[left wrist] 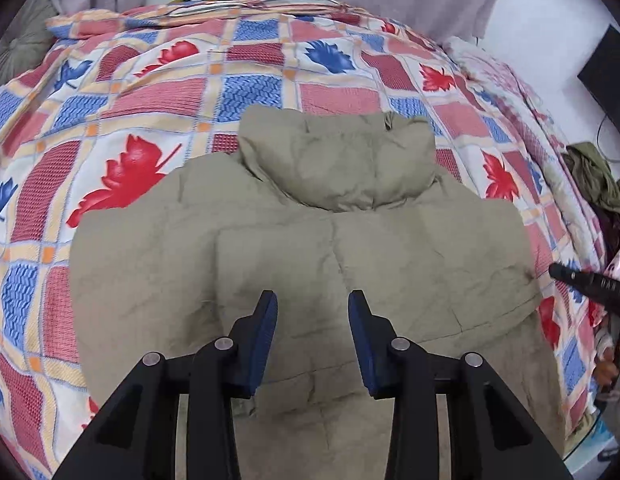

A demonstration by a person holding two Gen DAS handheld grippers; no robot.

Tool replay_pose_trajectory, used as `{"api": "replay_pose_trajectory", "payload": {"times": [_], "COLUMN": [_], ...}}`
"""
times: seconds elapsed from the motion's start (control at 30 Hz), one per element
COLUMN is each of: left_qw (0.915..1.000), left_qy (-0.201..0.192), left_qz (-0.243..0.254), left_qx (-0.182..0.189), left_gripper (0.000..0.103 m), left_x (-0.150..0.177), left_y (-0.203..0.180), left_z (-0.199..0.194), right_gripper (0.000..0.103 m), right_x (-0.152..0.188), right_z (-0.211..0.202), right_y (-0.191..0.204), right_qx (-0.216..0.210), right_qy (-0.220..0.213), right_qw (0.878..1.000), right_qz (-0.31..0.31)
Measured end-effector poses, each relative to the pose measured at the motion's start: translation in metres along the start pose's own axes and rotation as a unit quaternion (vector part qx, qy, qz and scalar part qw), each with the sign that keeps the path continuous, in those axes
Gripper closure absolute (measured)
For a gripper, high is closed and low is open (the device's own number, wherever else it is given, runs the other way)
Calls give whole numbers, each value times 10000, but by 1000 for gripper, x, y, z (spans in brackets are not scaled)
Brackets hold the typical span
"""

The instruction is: Fold large clothes

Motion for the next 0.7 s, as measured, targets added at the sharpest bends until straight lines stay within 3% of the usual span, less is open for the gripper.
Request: {"api": "replay_pose_trajectory", "payload": {"times": [0.1,0.2,0.3,0.5,0.7], "left_qw": [9979,9985,9985,9984,9957], "left_qy": [199,321,289,292,24], "left_qz": [156,-62,34,-56,-263], "left_qx": [-588,-430,-459,-476,-884], "left_gripper": [64,64,64,63,57], "left_x": [11,21,20,18,13], "left_y": [10,23,19,22,51], "left_z": [41,67,71,65,24], "right_gripper": [92,96,97,97,93], "right_x": [-12,1,9,8,9], "right_z": [32,73,95,94,61], "right_y": [6,-4,-17,-14,-26], "right_qx": [-36,191,234,388,796], "right_qy": [139,535,488,438,479], "right_qw": [9998,9983,9985,9981,9956], "right_qz": [-134,-155,-31,-184,-135]}}
Point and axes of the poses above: each gripper's, at about its wrist camera, not at the fingertips, and z roughly the way its jaws point, y to its left, x to its underside, the point moved 8 cm from there along z, roughly the way its jaws point, and after that the axes turned 7 degrees about -z, right-handed, at the moved point
